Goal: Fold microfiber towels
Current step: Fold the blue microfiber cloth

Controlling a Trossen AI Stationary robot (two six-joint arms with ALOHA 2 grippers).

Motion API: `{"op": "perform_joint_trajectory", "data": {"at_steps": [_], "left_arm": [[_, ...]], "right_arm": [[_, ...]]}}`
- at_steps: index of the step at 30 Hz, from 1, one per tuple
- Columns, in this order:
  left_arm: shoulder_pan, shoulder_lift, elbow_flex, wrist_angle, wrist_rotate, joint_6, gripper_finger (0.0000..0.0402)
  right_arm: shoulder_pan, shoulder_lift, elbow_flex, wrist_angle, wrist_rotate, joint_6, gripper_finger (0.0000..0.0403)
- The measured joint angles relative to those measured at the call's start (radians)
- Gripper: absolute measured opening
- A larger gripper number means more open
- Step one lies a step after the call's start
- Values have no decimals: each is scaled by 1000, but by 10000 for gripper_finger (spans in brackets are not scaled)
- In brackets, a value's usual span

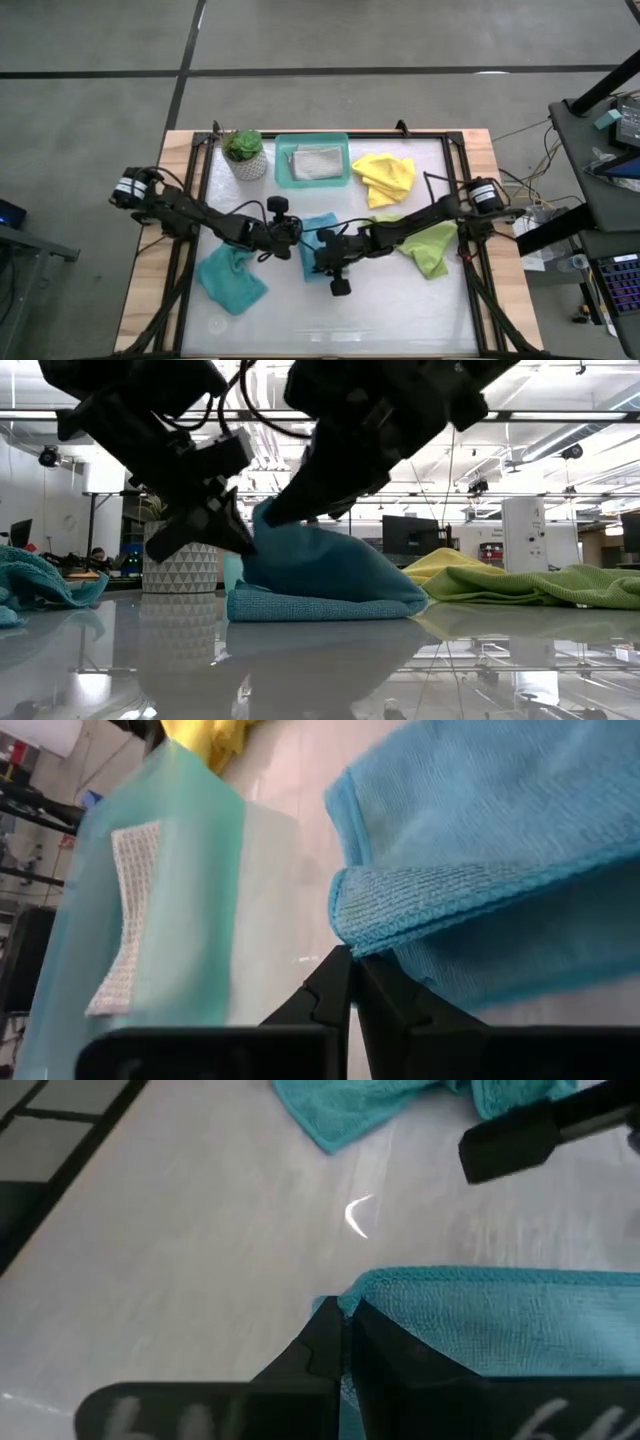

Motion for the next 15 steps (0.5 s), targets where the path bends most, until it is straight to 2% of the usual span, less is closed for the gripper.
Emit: {"op": "perform_joint_trajectory", "data": {"at_steps": [4, 8, 15], "left_arm": [[3, 15, 0, 13, -2, -1, 8], [5, 27, 0, 12, -9, 0, 36], [3, 15, 16, 14, -4, -1, 119]], "right_arm": [[-3, 35, 17, -3, -4, 15, 9], [-17, 47, 23, -7, -11, 78, 15], [-31, 45, 26, -3, 5, 92, 81]]}}
